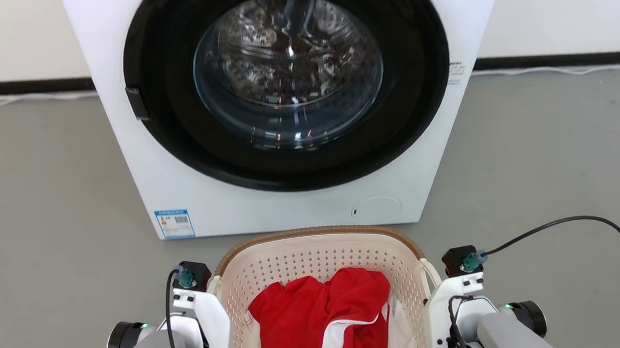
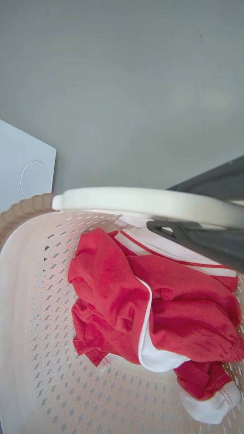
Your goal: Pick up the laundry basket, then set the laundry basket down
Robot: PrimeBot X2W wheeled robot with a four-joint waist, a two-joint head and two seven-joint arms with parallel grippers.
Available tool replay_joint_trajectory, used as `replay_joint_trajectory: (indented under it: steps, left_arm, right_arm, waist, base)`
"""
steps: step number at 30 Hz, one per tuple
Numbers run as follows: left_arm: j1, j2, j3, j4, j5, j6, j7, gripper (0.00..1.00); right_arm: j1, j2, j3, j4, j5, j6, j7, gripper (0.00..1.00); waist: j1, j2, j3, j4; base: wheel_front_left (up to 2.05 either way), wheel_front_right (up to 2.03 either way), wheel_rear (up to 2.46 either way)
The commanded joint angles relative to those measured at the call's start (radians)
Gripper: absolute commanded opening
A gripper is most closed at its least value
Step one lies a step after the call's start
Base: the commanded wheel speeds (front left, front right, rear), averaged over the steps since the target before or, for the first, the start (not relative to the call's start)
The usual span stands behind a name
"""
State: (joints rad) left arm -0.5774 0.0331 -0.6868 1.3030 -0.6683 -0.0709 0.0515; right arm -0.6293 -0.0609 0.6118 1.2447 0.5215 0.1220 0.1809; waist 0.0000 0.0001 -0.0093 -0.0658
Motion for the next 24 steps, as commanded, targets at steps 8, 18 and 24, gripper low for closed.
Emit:
replay_joint_trajectory:
  steps: [8,18,24]
  left_arm:
    - [-0.014,0.018,0.008,-0.013,-0.011,-0.003,-0.006,0.00]
    - [-0.016,0.017,-0.001,-0.013,-0.027,0.002,-0.008,0.00]
    - [-0.016,0.017,-0.010,-0.013,-0.036,0.005,-0.008,0.00]
  right_arm:
    - [0.005,0.011,0.046,-0.038,0.030,0.009,0.007,0.00]
    - [0.002,0.011,0.070,-0.032,0.056,0.009,0.004,0.00]
    - [-0.002,0.011,0.088,-0.028,0.070,0.009,0.001,0.00]
  waist:
    - [0.0001,-0.0001,-0.034,-0.005]
    - [0.0001,-0.0001,-0.044,0.002]
    - [0.0001,-0.0001,-0.049,-0.002]
  base:
    - [0.00,0.00,0.00]
    - [0.00,0.00,0.00]
    - [0.00,0.00,0.00]
